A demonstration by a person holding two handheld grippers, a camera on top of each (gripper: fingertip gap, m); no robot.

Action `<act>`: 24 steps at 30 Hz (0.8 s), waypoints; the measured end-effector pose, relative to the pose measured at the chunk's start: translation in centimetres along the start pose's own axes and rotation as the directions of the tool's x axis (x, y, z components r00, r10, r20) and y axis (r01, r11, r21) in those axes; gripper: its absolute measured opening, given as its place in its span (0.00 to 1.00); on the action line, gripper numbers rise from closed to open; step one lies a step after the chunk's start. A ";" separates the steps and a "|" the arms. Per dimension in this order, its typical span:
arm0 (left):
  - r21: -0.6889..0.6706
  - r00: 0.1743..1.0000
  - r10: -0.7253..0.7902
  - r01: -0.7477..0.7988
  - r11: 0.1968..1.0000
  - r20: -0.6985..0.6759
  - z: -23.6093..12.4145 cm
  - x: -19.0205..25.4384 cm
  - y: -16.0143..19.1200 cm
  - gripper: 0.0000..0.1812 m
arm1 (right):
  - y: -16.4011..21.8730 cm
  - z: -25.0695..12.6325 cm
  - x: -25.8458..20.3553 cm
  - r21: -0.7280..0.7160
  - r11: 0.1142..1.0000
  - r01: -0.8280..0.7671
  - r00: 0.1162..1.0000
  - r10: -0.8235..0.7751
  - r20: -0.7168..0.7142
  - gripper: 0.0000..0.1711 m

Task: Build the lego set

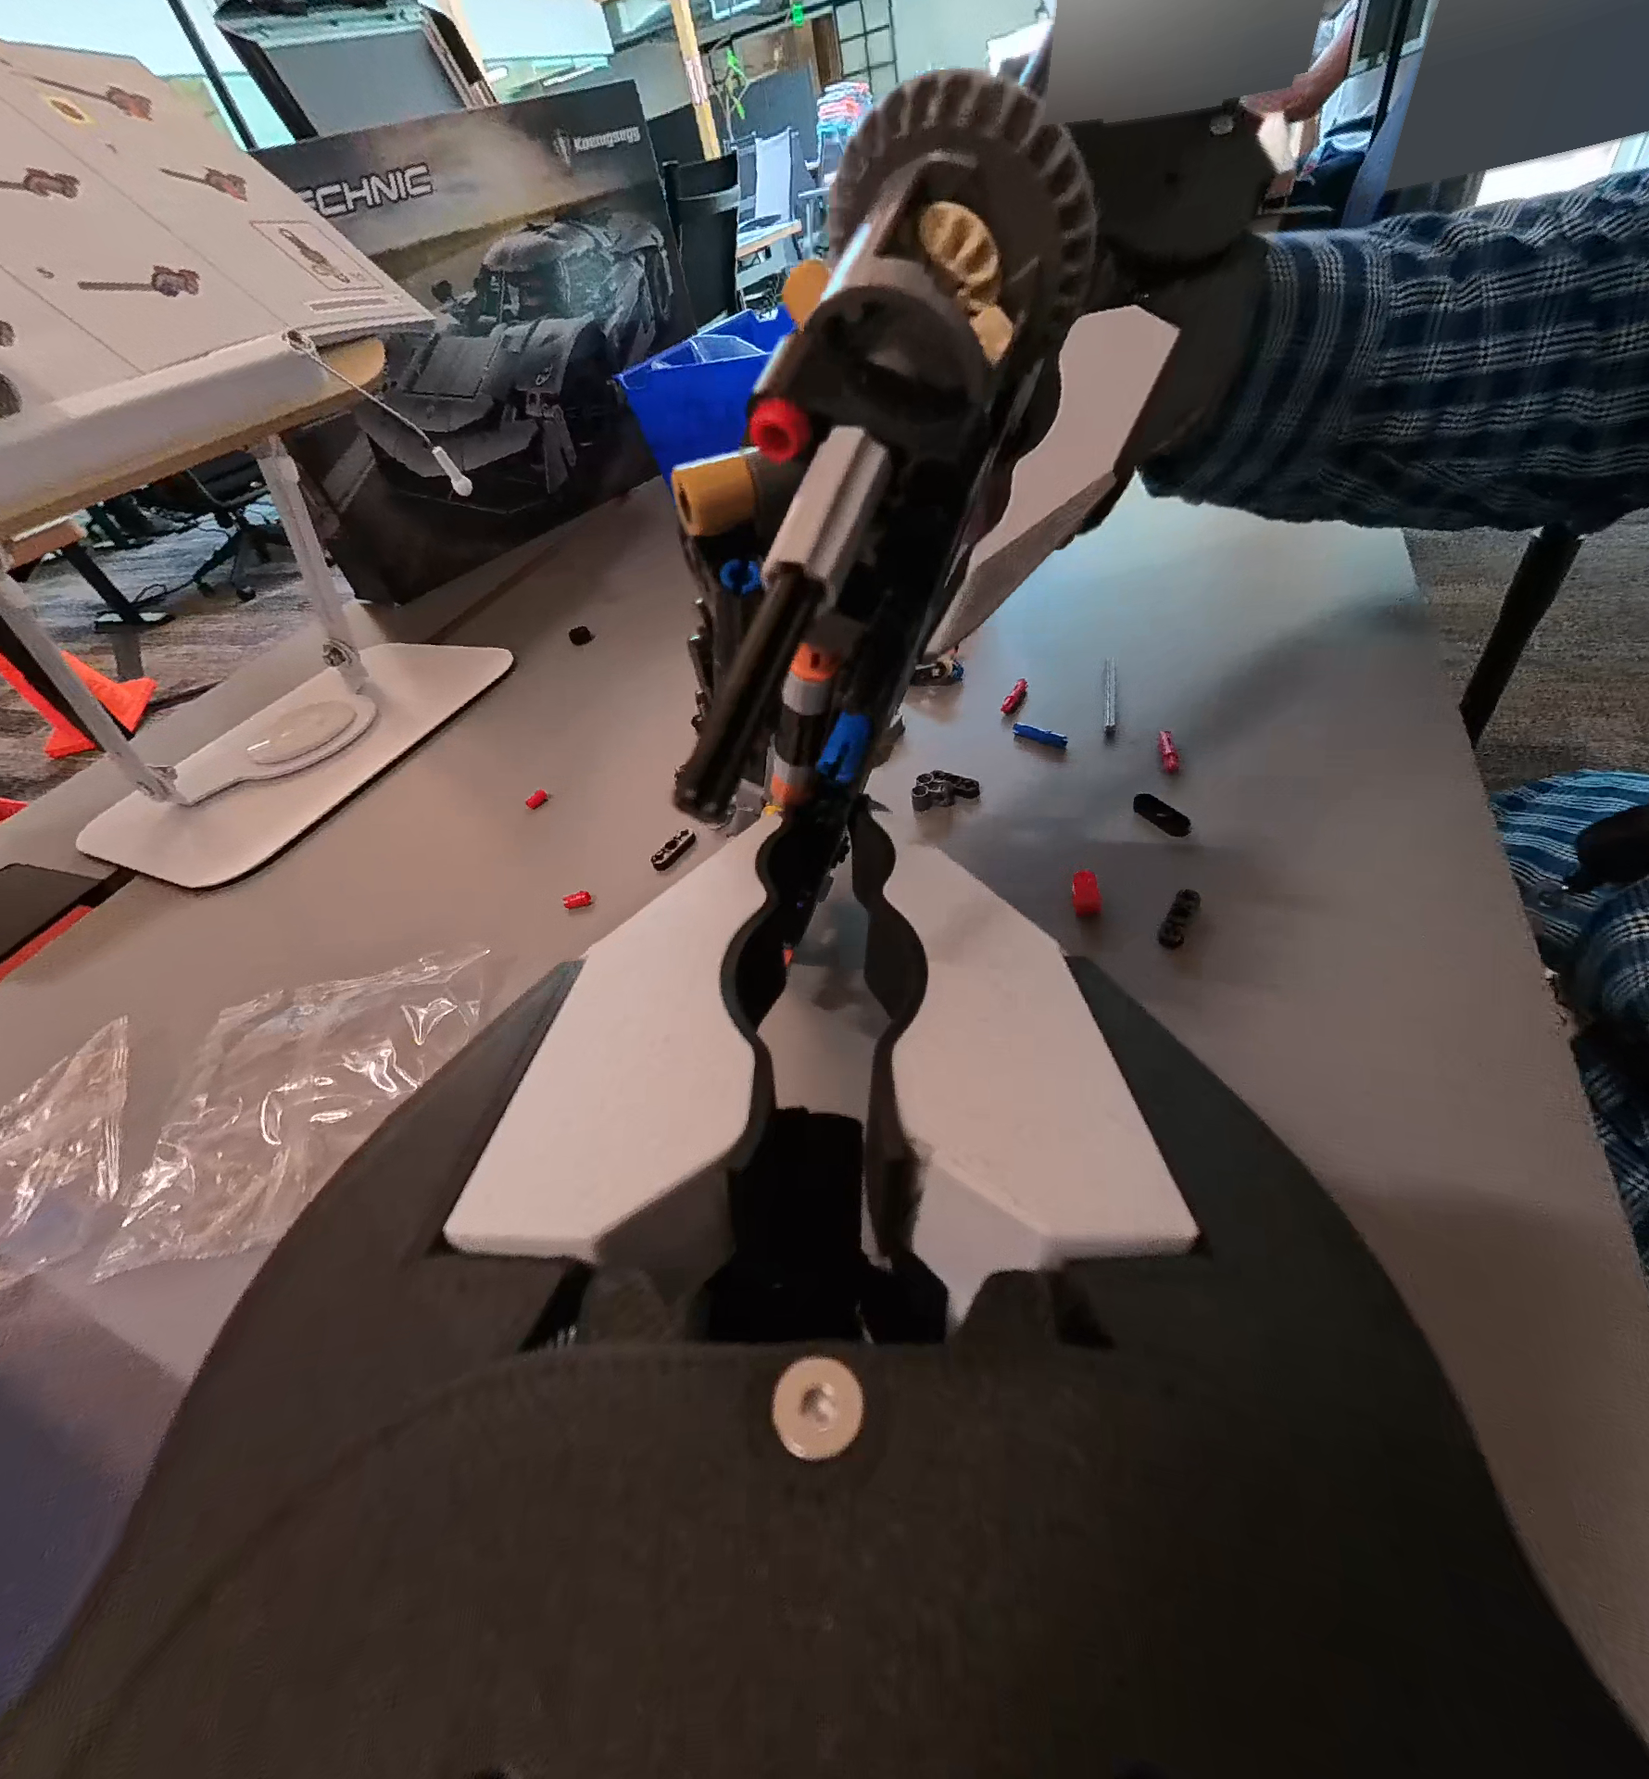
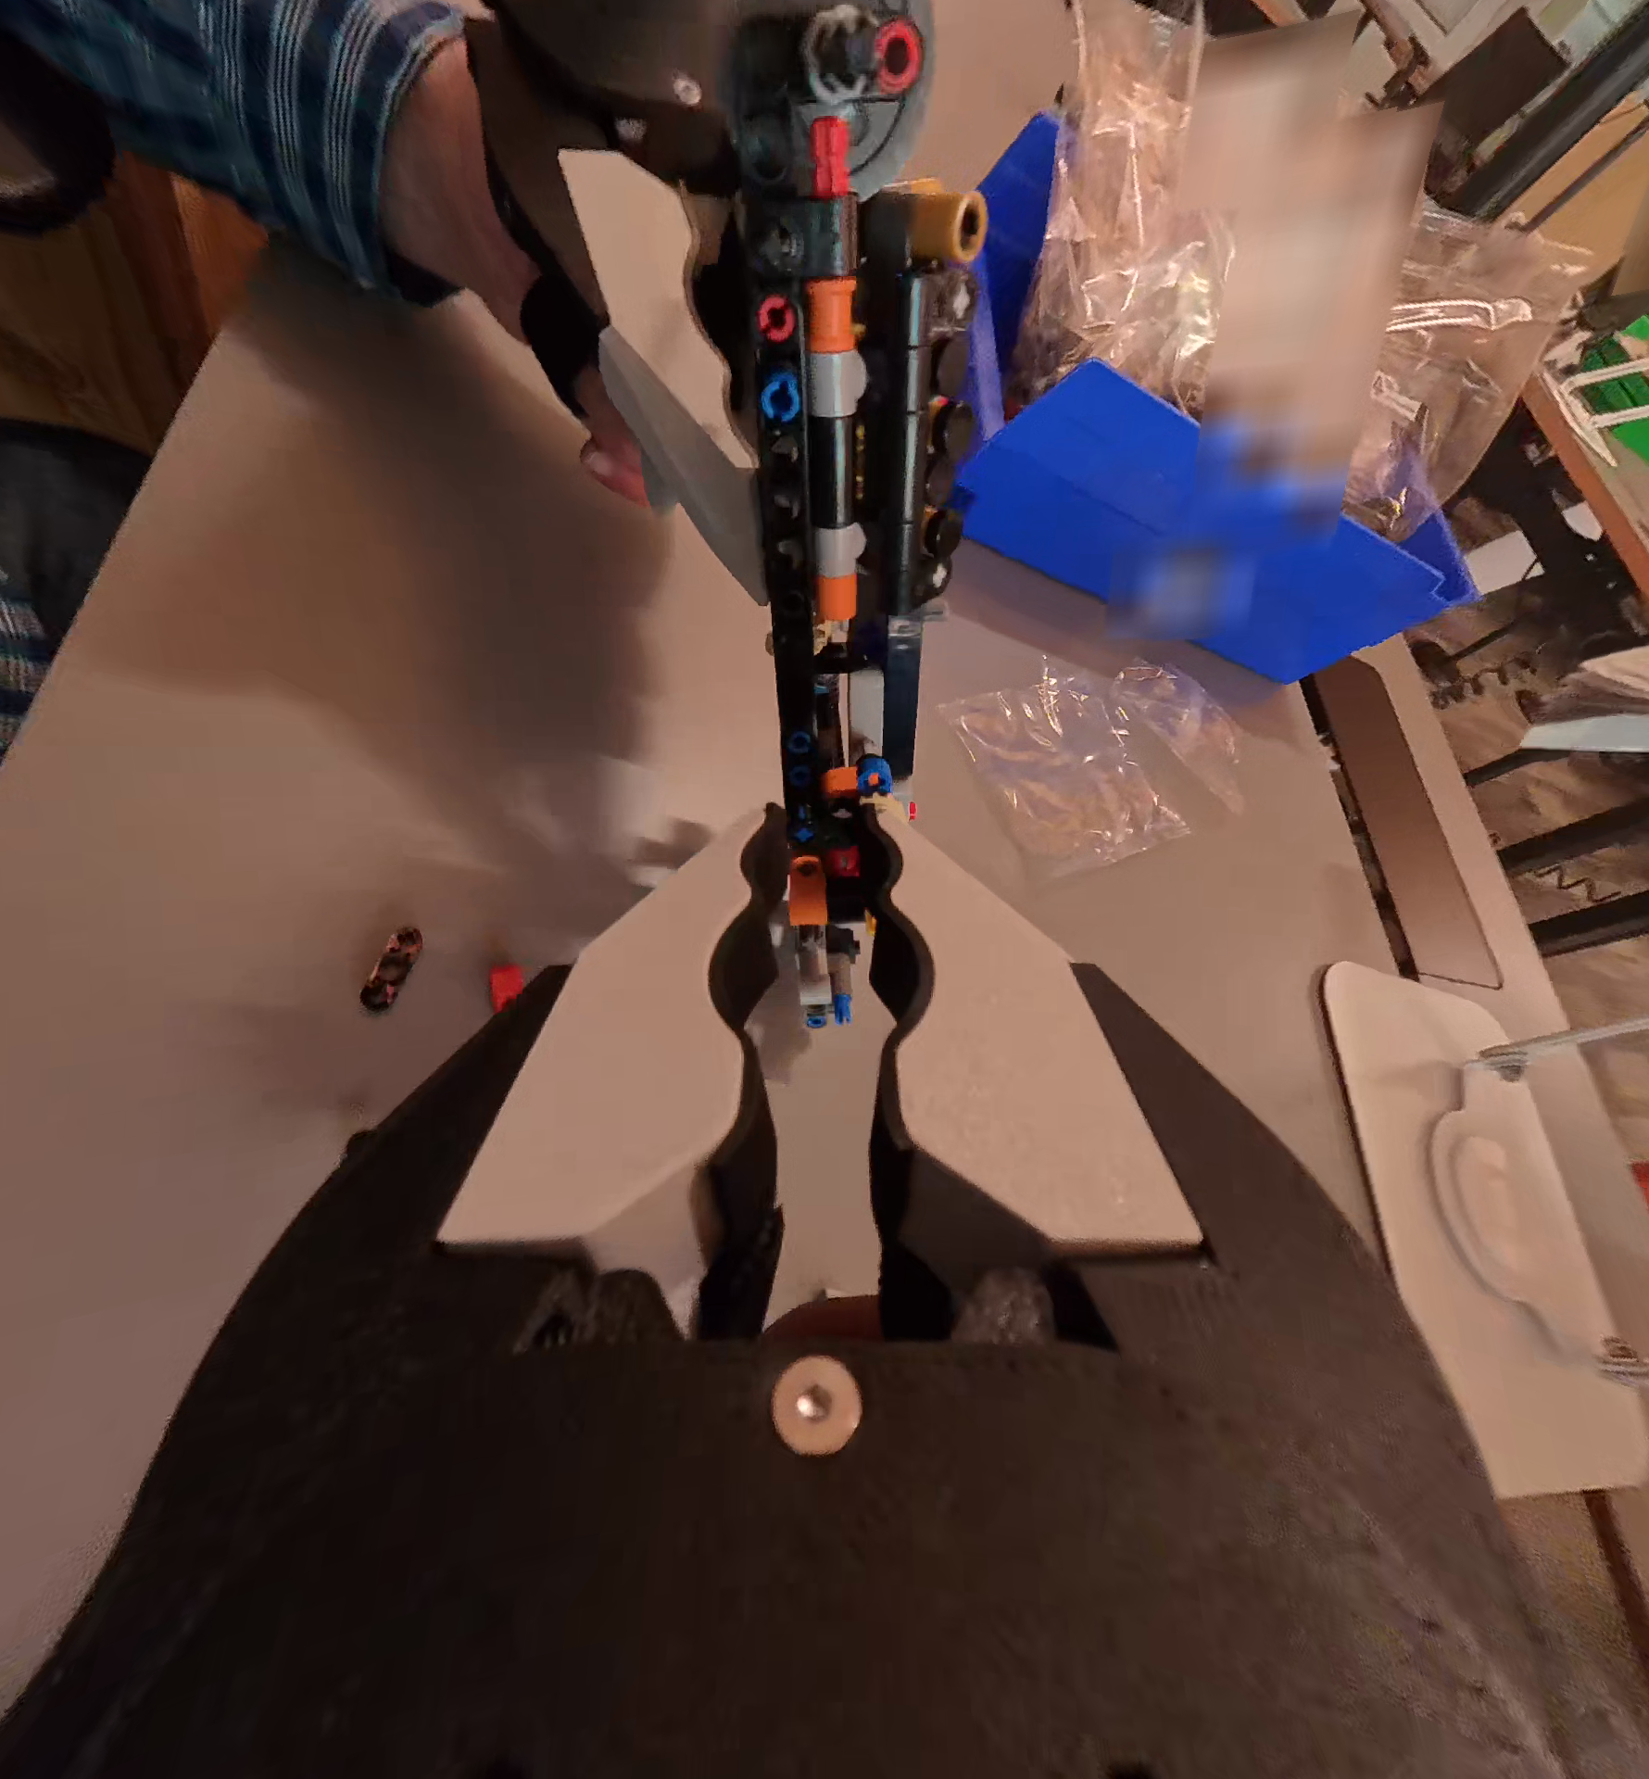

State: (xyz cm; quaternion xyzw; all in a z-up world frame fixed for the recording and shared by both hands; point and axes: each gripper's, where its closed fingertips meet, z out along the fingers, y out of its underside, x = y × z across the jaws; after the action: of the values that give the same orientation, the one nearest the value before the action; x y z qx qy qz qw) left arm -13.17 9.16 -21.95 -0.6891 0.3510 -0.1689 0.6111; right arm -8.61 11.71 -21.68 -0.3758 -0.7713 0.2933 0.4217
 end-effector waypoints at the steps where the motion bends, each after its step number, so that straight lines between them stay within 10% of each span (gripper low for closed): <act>1: 0.003 1.000 0.000 0.000 1.000 -0.003 0.0 0.0 0.0 0.05 | 0.0 0.0 0.1 0.012 1.000 -0.020 1.000 0.020 0.001 0.07; 24: 0.061 0.987 -0.107 0.115 0.991 -0.116 0.1 -0.3 -0.9 0.03 | -0.6 -0.6 1.1 0.186 0.925 -0.331 0.940 0.308 0.145 0.06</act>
State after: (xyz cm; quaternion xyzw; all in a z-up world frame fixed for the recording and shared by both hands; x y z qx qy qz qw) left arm -13.05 9.41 -21.05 -0.6758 0.3400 -0.2531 0.6030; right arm -8.67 12.41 -20.42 -0.4332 -0.6874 0.4580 0.3607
